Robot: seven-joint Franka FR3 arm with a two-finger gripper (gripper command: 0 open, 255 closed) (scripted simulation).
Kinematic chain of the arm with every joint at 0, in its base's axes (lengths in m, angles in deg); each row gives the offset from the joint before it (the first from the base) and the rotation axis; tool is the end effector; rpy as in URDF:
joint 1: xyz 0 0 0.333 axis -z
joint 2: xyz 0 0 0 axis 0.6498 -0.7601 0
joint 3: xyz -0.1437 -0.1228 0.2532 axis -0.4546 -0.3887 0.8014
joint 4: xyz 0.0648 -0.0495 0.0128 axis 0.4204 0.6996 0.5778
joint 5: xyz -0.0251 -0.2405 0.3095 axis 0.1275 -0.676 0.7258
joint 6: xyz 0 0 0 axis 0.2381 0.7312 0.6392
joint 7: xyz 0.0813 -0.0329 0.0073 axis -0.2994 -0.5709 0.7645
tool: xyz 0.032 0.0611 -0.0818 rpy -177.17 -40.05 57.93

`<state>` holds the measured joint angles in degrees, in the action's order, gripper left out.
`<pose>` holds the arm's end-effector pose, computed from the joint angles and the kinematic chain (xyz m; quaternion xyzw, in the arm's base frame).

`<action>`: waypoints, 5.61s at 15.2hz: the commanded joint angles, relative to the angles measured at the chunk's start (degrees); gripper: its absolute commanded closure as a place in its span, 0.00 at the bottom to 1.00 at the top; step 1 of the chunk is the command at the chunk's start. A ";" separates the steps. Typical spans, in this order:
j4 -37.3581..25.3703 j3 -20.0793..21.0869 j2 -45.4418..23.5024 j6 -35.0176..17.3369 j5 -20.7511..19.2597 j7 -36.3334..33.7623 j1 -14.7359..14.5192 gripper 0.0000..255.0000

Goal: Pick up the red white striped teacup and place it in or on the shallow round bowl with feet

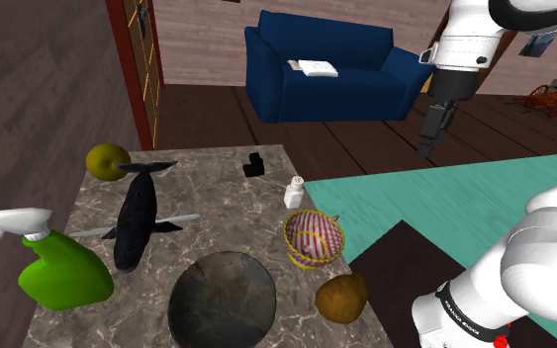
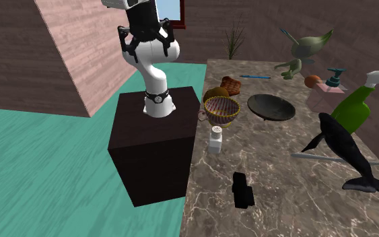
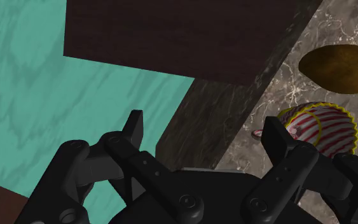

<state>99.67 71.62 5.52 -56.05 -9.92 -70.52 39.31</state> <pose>0.2982 -0.0123 0.5418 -0.9897 -0.0670 0.1193 0.0414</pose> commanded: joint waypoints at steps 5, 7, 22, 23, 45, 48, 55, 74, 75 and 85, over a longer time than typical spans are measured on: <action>7.02 2.56 1.44 -8.85 3.63 -2.85 -1.39 0.00; 10.11 3.98 1.54 -13.54 5.51 -4.16 -2.25 0.00; 22.11 14.08 -10.05 -47.84 17.77 -10.08 -9.34 0.00; 22.50 14.24 -10.68 -48.86 18.02 -9.99 -9.48 0.00; 23.37 14.72 -12.45 -51.56 18.74 -9.84 -9.90 1.00; 22.16 14.49 -10.58 -48.50 18.09 -10.43 -9.64 1.00; 18.84 13.87 -7.04 -41.72 16.74 -11.64 -9.15 1.00; 4.78 21.16 -10.65 -33.59 18.24 -23.06 -11.84 1.00; 3.53 22.33 -11.89 -33.90 18.43 -24.46 -12.14 1.00; -11.45 33.57 -26.33 -36.22 15.66 -39.11 -13.20 1.00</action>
<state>89.89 104.17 -19.22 -92.10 6.38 -108.11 26.10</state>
